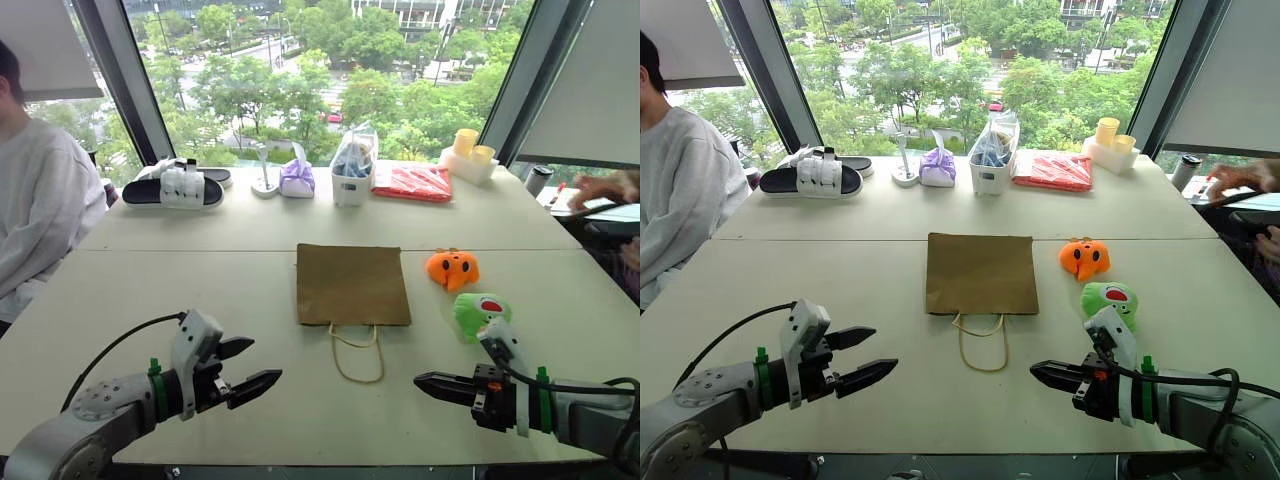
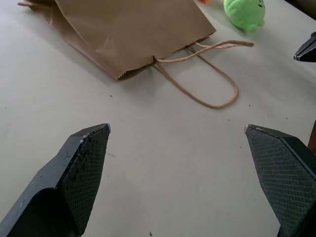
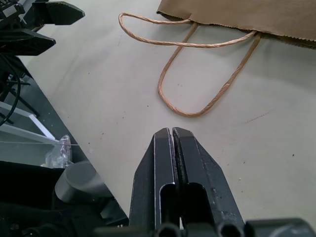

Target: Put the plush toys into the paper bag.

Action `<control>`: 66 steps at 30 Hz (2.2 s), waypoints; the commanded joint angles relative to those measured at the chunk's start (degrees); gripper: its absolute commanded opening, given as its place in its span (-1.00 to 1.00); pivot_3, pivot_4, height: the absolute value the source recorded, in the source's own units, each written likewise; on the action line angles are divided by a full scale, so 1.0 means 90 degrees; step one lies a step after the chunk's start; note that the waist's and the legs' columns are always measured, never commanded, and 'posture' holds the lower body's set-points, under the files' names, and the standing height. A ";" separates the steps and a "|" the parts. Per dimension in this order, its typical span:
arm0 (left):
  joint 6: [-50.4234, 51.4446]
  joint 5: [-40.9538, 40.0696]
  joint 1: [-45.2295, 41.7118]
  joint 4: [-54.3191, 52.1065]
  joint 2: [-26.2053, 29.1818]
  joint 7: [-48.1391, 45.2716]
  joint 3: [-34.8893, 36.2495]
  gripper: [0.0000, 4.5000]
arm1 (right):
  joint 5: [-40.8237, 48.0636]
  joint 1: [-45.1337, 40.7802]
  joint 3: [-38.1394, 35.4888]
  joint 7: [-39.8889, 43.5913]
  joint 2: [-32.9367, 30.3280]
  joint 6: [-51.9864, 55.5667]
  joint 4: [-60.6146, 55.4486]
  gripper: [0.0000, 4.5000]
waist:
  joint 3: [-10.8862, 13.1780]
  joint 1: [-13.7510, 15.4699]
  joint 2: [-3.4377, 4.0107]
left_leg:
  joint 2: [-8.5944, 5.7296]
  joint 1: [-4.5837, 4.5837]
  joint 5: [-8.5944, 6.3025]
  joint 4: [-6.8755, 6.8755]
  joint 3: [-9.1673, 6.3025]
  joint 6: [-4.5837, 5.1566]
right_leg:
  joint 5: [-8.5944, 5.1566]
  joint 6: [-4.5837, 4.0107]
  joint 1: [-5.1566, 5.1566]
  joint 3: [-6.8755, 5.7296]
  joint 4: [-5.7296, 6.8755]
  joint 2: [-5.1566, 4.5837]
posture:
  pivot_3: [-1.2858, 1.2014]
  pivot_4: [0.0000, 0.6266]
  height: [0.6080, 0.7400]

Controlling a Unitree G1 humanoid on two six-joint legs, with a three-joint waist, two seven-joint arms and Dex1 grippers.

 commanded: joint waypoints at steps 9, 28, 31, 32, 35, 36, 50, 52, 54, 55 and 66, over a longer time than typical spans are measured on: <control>-0.0402 0.0340 -0.0211 0.0156 0.0137 -0.0349 -0.0072 0.98 | 0.0046 -0.0129 -0.0110 -0.0095 0.0036 -0.0024 -0.0087 -1.00 | 0.0000 0.0001 0.0000 | -0.0001 0.0001 0.0000 0.0000 0.0002 0.0000 | 0.0000 0.0000 0.0001 0.0000 0.0000 0.0000 | 0.03 -0.52 1.00; -0.5111 0.3618 -0.4328 0.4835 -0.1238 -0.3448 -0.3280 0.98 | -0.0035 -0.0220 0.0183 -0.0683 0.0488 -0.0089 -0.0344 -1.00 | 0.0000 0.0007 -0.0001 | -0.0012 -0.0001 0.0003 -0.0008 0.0018 0.0002 | 0.0013 0.0013 0.0002 -0.0010 -0.0004 0.0004 | 0.03 -0.52 1.00; -0.5489 0.3744 -0.4666 0.5395 -0.1643 -0.3671 -0.3436 0.76 | 0.0039 -0.0019 0.0109 -0.0913 0.0654 -0.0112 -0.0568 -1.00 | -0.0001 0.0005 -0.0003 | -0.0015 0.0000 0.0003 -0.0006 0.0017 0.0002 | 0.0020 0.0026 0.0005 -0.0010 -0.0003 0.0004 | 0.03 -0.52 1.00; -0.5555 0.3745 -0.4726 0.5521 -0.1731 -0.3742 -0.3442 0.60 | 0.0046 0.0029 0.0100 -0.0965 0.0695 -0.0119 -0.0622 -1.00 | -0.0001 0.0001 -0.0003 | -0.0015 0.0001 0.0003 -0.0005 0.0017 0.0002 | 0.0021 0.0028 0.0005 -0.0010 -0.0001 0.0004 | 0.03 -0.52 1.00; -0.5786 0.3858 -0.4902 0.5910 -0.1946 -0.3819 -0.3462 -0.06 | 0.0040 0.0118 0.0097 -0.1129 0.0828 -0.0165 -0.0713 -1.00 | -0.0001 -0.0028 -0.0003 | -0.0015 0.0006 0.0003 -0.0004 0.0017 0.0003 | 0.0024 0.0034 0.0004 -0.0008 0.0005 0.0005 | 0.03 -0.52 1.00; -0.5849 0.3887 -0.4953 0.6024 -0.2006 -0.3824 -0.3453 -0.27 | 0.0036 0.0124 0.0105 -0.1170 0.0863 -0.0180 -0.0729 -1.00 | -0.0001 -0.0024 -0.0003 | -0.0014 0.0007 0.0003 -0.0004 0.0017 0.0003 | 0.0024 0.0035 0.0004 -0.0009 0.0009 0.0008 | 0.03 -0.52 1.00; -0.1791 0.2210 -0.6179 0.5228 -0.2918 -0.2114 -0.1809 -0.99 | -0.0967 -0.0880 0.1218 -0.2080 0.1725 -0.0760 -0.0785 -1.00 | 0.0003 -0.0064 -0.0009 | -0.0020 0.0008 0.0003 0.0049 -0.0018 0.0003 | 0.0022 0.0057 0.0006 -0.0018 0.0080 0.0014 | 0.03 -0.52 1.00; -0.1175 0.1887 -0.6146 0.4727 -0.2914 -0.1925 -0.1668 -0.99 | -0.1194 -0.1188 0.1382 -0.2301 0.2021 -0.0932 -0.0647 -1.00 | 0.0001 -0.0154 -0.0007 | -0.0021 0.0013 0.0003 0.0047 -0.0025 0.0003 | 0.0022 0.0057 0.0007 -0.0018 0.0081 0.0015 | 0.03 -0.52 1.00; -0.0693 0.1485 -0.6025 0.4246 -0.2962 -0.1772 -0.1483 -0.99 | -0.1719 -0.1730 0.1715 -0.2487 0.2353 -0.1221 -0.0222 -1.00 | 0.0002 -0.0222 -0.0007 | -0.0020 0.0013 0.0005 0.0047 -0.0033 0.0000 | 0.0022 0.0057 0.0005 -0.0018 0.0084 0.0019 | 0.03 -0.52 1.00; -0.0606 0.1433 -0.5966 0.4140 -0.2987 -0.1697 -0.1464 -0.99 | -0.1929 -0.1953 0.1816 -0.2534 0.2486 -0.1333 0.0006 -1.00 | 0.0002 -0.0241 -0.0007 | -0.0019 0.0013 0.0008 0.0048 -0.0031 -0.0005 | 0.0023 0.0055 0.0002 -0.0015 0.0087 0.0021 | 0.03 -0.52 1.00; -0.0444 0.1325 -0.5646 0.3899 -0.3172 -0.1109 -0.1458 -0.99 | -0.3241 -0.2850 0.2272 -0.2310 0.3076 -0.2182 0.1669 -1.00 | 0.0000 -0.0202 -0.0004 | -0.0021 0.0012 0.0027 0.0041 -0.0029 -0.0039 | 0.0025 0.0051 -0.0003 -0.0013 0.0091 0.0028 | 0.03 -0.52 1.00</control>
